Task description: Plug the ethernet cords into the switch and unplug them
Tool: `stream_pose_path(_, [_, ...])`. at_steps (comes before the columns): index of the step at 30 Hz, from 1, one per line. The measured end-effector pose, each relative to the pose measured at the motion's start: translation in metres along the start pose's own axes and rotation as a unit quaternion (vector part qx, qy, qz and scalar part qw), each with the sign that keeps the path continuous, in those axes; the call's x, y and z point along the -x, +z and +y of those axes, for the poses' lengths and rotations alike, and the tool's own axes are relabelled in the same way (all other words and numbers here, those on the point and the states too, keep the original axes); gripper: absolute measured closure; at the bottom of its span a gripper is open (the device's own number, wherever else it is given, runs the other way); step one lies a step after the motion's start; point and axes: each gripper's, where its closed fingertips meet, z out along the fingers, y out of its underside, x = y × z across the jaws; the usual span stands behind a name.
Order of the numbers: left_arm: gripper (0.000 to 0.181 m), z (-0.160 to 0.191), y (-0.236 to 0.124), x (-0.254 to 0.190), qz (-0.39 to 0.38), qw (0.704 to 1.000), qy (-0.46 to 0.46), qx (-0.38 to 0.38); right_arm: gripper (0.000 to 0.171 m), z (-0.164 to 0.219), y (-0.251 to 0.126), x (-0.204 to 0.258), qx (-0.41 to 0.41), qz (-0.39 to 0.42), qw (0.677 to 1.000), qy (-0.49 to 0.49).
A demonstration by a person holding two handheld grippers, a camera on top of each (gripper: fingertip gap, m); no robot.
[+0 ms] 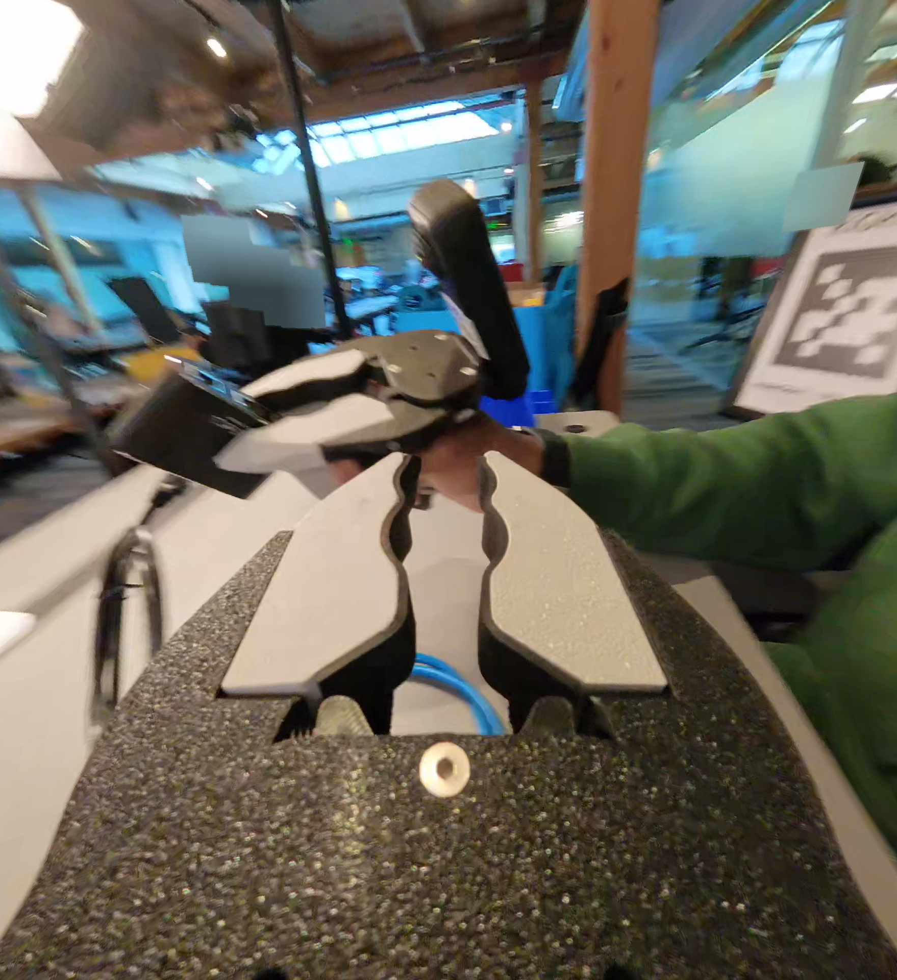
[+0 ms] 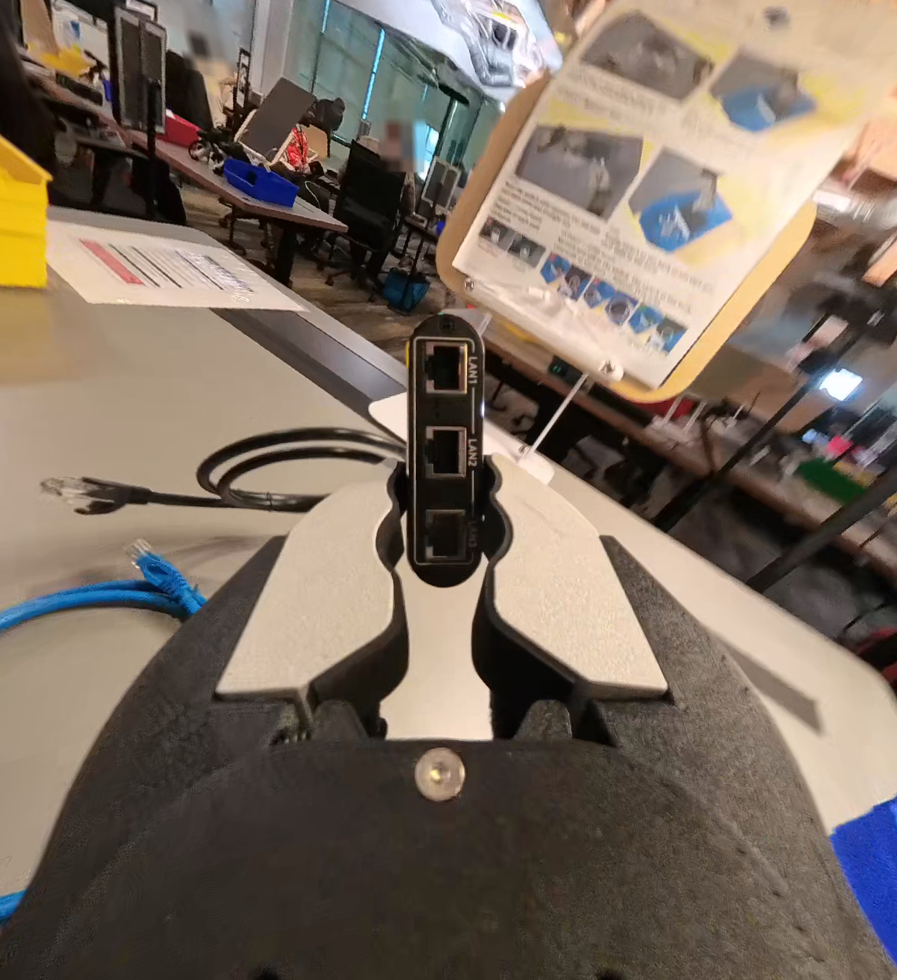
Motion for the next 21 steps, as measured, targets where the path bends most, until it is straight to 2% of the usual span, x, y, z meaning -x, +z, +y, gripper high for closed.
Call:
stream_pose_path(3, [0.158,0.023,0.014,-0.01,0.056,0.991,-0.117,0.034,0.146,0.012,0.004,-0.004,0.019,-0.021,0.995,0.093])
stream_pose_path(9, [0.158,0.054,0.034,-0.004,0.053,0.962,-0.258,0.07,0.145,0.014,0.009,0.01,0.018,-0.074,0.976,0.204])
stream_pose_path(16, [0.154,0.046,0.029,0.029,0.002,0.932,-0.363,-0.017,0.146,-0.026,-0.004,0.019,-0.079,-0.144,0.929,0.332])
stream_pose_path(21, [0.129,0.029,0.02,0.047,-0.028,0.925,-0.364,-0.101,0.146,-0.051,-0.016,0.024,-0.156,-0.191,0.879,0.409])
